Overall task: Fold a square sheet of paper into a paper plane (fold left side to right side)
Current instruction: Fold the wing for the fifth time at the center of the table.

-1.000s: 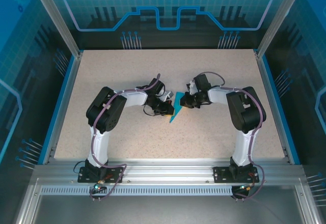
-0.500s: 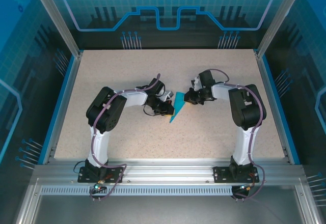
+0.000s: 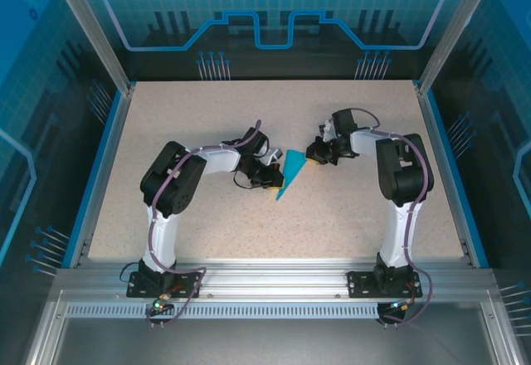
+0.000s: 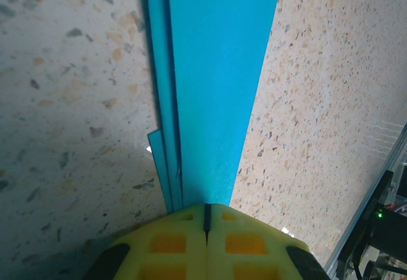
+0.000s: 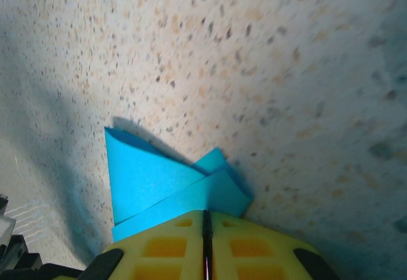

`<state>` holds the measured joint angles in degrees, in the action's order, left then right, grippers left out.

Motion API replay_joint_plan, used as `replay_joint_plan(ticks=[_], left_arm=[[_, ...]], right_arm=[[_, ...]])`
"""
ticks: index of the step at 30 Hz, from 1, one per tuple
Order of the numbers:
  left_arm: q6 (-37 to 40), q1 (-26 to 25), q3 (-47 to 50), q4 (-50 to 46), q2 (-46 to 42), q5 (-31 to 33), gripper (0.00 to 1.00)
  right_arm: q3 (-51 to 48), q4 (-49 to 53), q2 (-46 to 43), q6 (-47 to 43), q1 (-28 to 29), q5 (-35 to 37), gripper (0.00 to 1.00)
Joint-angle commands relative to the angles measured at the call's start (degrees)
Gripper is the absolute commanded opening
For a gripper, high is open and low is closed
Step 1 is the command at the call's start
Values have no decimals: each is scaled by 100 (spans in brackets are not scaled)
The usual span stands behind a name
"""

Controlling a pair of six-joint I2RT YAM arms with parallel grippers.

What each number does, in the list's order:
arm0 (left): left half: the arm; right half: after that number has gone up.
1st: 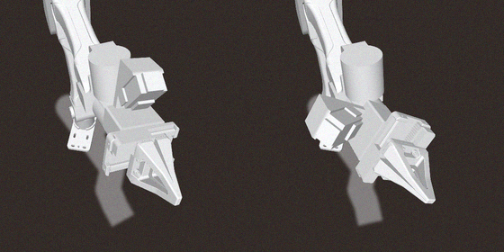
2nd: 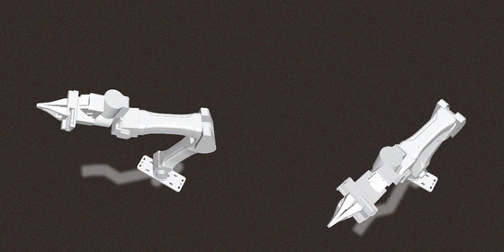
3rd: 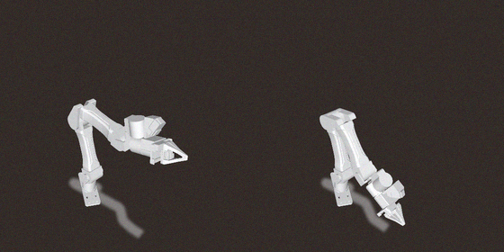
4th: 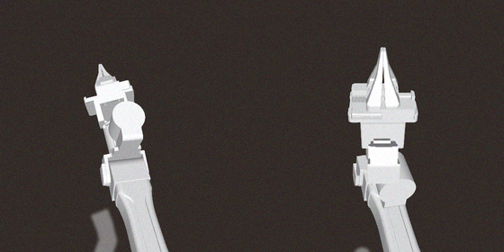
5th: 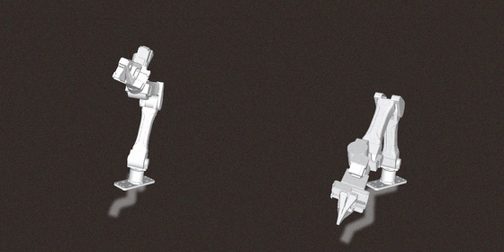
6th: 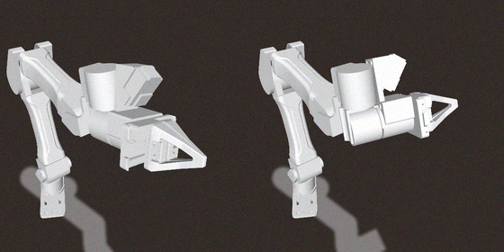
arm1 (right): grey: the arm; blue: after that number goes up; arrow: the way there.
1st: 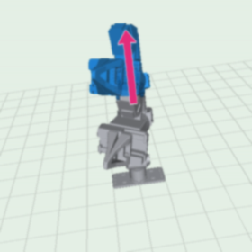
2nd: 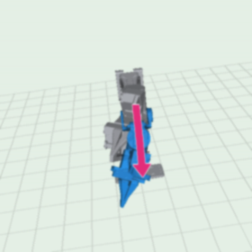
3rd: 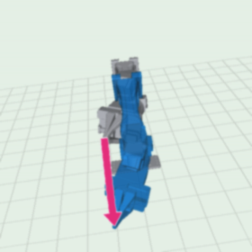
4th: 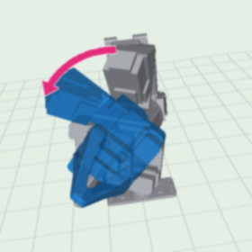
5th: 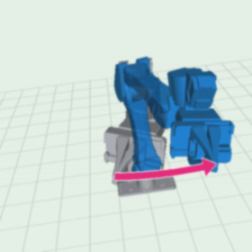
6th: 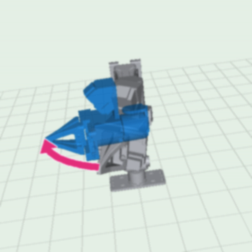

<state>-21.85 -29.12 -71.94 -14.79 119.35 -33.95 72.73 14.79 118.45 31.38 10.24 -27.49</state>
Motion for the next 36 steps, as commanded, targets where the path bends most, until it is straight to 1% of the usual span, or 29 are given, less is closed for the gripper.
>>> replay_joint_plan(ticks=[1,10,18,22,26,29,33,36], left_arm=[[223,-50,182,-840,374,900,0],[223,-45,177,-838,378,897,0],[232,-53,188,-826,361,897,0],[233,-51,168,-815,359,884,0],[225,-58,161,-803,355,872,0],[220,-52,163,-794,358,868,0],[222,-52,175,-782,344,872,0],[233,-58,176,-791,331,879,0]], right_arm=[[259,150,252,-104,-308,411,12],[627,244,492,-34,-433,275,12],[684,-6,661,213,-621,-27,12],[548,-249,302,248,-716,-156,12],[449,-92,-251,54,-715,-132,14],[130,-156,-665,70,-591,-254,14],[-548,-415,-1100,251,-110,-305,14],[-946,-792,-1143,563,248,-401,14]])
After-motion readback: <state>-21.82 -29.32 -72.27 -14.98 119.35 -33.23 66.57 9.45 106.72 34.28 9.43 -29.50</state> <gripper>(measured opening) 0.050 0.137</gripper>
